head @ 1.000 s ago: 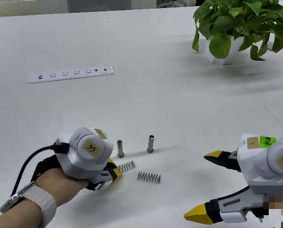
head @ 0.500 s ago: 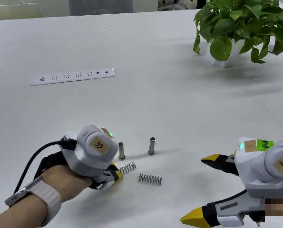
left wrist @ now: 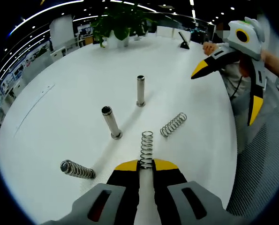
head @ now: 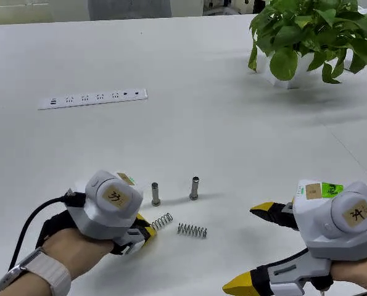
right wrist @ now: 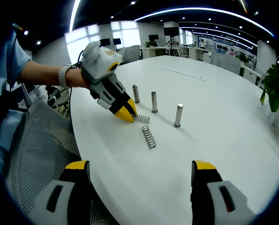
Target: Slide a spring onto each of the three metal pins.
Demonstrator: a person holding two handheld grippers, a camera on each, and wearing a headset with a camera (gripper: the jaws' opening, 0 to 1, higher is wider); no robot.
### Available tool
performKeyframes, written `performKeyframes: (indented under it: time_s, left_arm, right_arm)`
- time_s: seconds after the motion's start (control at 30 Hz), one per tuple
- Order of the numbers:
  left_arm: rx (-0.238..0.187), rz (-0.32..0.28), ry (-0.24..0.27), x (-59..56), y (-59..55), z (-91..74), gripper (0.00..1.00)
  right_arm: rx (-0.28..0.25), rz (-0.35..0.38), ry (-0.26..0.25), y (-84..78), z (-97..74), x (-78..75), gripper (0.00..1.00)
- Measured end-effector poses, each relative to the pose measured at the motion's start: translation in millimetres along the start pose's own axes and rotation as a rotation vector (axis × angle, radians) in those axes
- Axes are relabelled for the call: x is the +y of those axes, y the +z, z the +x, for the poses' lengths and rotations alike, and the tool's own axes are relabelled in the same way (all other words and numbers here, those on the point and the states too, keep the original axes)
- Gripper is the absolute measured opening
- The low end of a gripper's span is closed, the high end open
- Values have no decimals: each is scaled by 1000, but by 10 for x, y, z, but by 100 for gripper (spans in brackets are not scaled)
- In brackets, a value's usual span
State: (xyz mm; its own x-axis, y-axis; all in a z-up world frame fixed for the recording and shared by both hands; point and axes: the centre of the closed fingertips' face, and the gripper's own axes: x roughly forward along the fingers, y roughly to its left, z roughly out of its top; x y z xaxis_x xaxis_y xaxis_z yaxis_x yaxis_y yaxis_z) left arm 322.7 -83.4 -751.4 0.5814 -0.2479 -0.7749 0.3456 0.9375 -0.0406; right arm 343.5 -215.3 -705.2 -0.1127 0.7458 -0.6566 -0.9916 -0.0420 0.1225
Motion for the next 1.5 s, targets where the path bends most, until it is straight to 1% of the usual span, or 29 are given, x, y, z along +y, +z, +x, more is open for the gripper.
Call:
performKeyframes:
  time_s: [0.13, 0.2, 0.33, 0.4, 0.47, 0.6, 0.67, 0.77, 0.8, 0.87, 0.93, 1.0, 1.13, 1.17, 1.27, 1.37, 1.5]
  left_arm:
    - [-14, -17, -7, -32, -40, -30, 9]
    - [-27, -19, -13, -69, -33, -45, 9]
    - [-46, -20, -15, -78, -38, -77, 9]
    - [-72, -11, -20, -88, -21, -99, 9]
    - [-88, 7, -23, -135, 1, -147, 9]
    - [-116, 23, -34, -189, -4, -242, 9]
    - [-129, 36, -42, -208, -30, -281, 9]
    - [-155, 39, -58, -281, -11, -361, 9]
    - [-162, 43, -59, -255, -32, -369, 9]
    - [-166, 52, -60, -253, -39, -387, 9]
    - [-178, 49, -69, -279, -16, -411, 9]
    - [-200, 49, -75, -301, 23, -439, 9]
    - [-237, 50, -98, -359, 95, -479, 9]
    - [-246, 56, -101, -376, 115, -490, 9]
    - [-270, 77, -134, -459, 166, -528, 9]
    - [-285, 99, -163, -528, 195, -570, 9]
    - [-293, 114, -186, -574, 212, -600, 9]
  right_arm:
    - [2, -2, 6, -3, 12, 27, 90]
    - [2, -4, 8, 1, 18, 37, 90]
    - [-4, -1, 15, 27, 32, 61, 89]
    - [-4, -6, 19, 49, 45, 82, 89]
    - [-5, -8, 26, 68, 58, 100, 89]
    - [-4, -20, 39, 104, 80, 126, 88]
    - [-9, -21, 47, 140, 94, 141, 88]
    - [-11, -27, 60, 184, 123, 167, 86]
    - [-10, -33, 66, 200, 135, 182, 85]
    - [-18, -32, 85, 251, 159, 221, 84]
    - [-32, -27, 112, 312, 178, 279, 83]
    - [-45, -34, 133, 385, 204, 323, 82]
    - [-53, -64, 167, 493, 257, 364, 79]
    - [-50, -69, 173, 507, 266, 367, 76]
    - [-39, -88, 188, 543, 291, 366, 74]
    - [-31, -113, 200, 590, 301, 371, 71]
    - [-23, -129, 218, 626, 308, 382, 65]
